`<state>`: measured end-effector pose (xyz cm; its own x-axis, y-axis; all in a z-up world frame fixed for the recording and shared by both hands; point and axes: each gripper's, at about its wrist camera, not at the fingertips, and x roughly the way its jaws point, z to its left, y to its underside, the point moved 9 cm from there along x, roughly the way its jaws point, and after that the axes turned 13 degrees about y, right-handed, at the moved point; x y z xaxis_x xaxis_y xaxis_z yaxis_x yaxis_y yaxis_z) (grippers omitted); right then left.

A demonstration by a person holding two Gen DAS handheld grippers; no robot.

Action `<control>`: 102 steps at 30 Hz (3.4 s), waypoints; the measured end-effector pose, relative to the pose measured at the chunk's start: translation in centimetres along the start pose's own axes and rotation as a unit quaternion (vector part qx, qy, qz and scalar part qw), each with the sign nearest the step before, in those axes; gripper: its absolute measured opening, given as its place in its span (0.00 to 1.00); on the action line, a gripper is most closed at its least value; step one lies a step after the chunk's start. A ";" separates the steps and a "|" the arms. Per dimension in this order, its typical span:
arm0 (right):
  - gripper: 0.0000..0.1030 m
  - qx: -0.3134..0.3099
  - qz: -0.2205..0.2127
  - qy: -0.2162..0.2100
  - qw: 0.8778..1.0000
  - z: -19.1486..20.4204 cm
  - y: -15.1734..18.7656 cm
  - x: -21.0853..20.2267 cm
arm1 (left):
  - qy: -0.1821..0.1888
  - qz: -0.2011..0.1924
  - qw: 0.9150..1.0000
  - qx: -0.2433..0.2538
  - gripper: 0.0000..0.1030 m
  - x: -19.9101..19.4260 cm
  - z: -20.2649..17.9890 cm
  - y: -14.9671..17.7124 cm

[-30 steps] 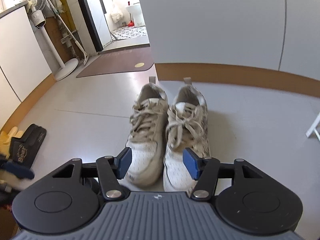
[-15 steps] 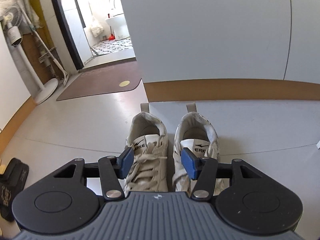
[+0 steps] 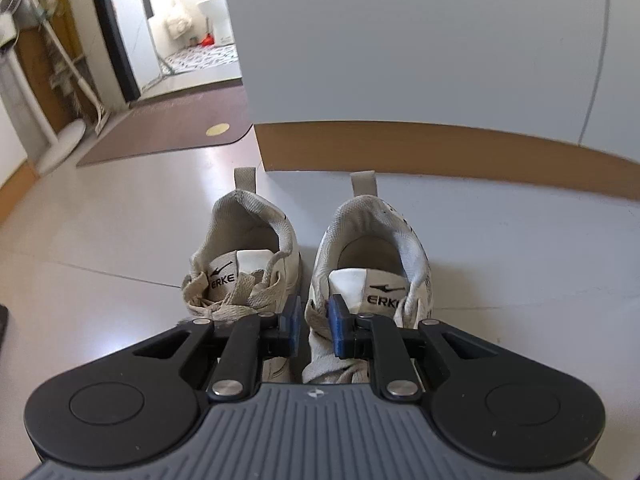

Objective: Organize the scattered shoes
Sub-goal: 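Lower the right gripper into the white sneakers' heels and grasp them, then lift the white sneakers with the right gripper toward the shoe rack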

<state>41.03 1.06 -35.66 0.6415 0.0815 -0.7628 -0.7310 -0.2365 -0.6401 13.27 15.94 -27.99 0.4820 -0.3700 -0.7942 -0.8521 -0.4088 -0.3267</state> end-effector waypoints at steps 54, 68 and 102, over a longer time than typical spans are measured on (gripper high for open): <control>0.34 0.014 0.024 0.025 0.999 2.8 -0.8 4.8 | -0.002 -0.007 0.999 -0.031 0.90 0.2 1.7 0.0; 0.35 0.013 0.047 0.019 0.999 2.9 0.0 6.3 | -0.007 -0.008 1.000 -0.029 0.90 0.2 1.8 0.0; 0.20 0.033 -0.118 0.043 0.992 -3.1 -2.6 -7.2 | -0.026 -0.015 0.999 0.032 0.89 0.8 -4.0 -0.8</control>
<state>39.07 -1.90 -28.25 0.8121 0.0438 -0.5819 -0.5698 -0.1561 -0.8068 15.13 12.60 -26.29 0.4983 -0.3138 -0.8082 -0.8492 -0.3647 -0.3820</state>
